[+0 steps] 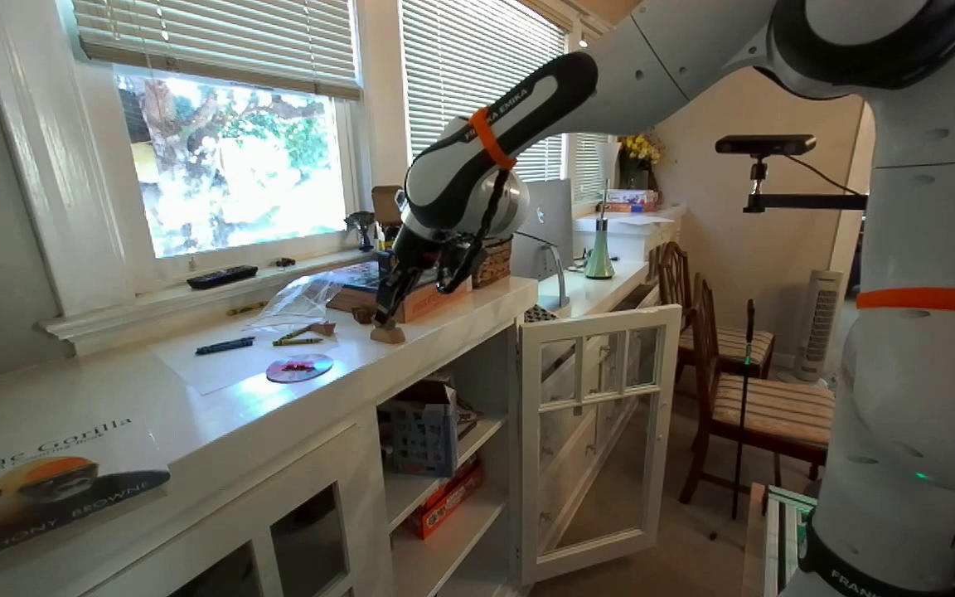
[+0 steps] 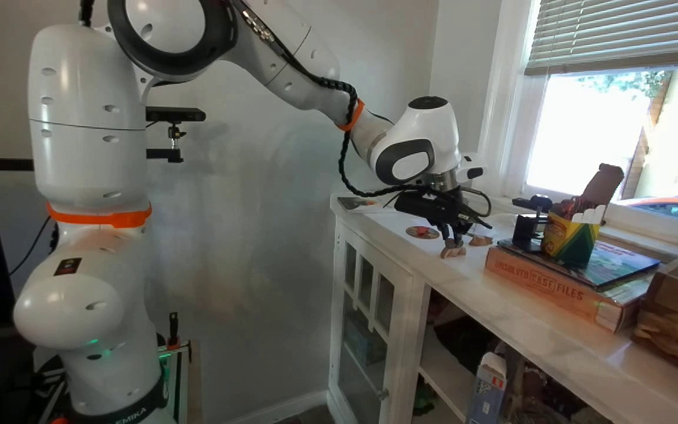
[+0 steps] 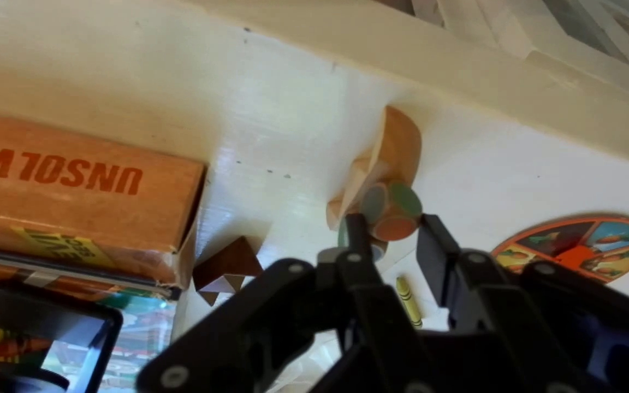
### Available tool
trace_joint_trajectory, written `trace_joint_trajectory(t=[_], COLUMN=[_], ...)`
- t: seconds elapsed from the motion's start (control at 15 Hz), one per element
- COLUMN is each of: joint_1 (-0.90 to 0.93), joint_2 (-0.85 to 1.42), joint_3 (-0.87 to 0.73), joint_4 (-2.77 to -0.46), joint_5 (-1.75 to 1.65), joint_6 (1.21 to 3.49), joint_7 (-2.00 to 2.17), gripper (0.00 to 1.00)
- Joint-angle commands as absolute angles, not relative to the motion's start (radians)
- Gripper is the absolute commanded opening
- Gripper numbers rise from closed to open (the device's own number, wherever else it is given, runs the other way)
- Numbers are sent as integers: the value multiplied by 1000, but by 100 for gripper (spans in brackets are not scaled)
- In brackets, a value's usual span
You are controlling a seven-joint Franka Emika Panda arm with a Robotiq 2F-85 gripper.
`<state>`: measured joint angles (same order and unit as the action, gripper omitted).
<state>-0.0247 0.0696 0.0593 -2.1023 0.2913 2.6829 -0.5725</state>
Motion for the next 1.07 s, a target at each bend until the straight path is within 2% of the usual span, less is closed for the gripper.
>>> trace_joint_trajectory(t=[0.0, 1.0], joint_1=[-21, -28], joint_2=[107, 110], joint_3=[68, 73], joint_4=[-2072, -2062], joint_5=[318, 287], joint_6=[2702, 2692], joint_7=[-584, -564], gripper=[7, 7])
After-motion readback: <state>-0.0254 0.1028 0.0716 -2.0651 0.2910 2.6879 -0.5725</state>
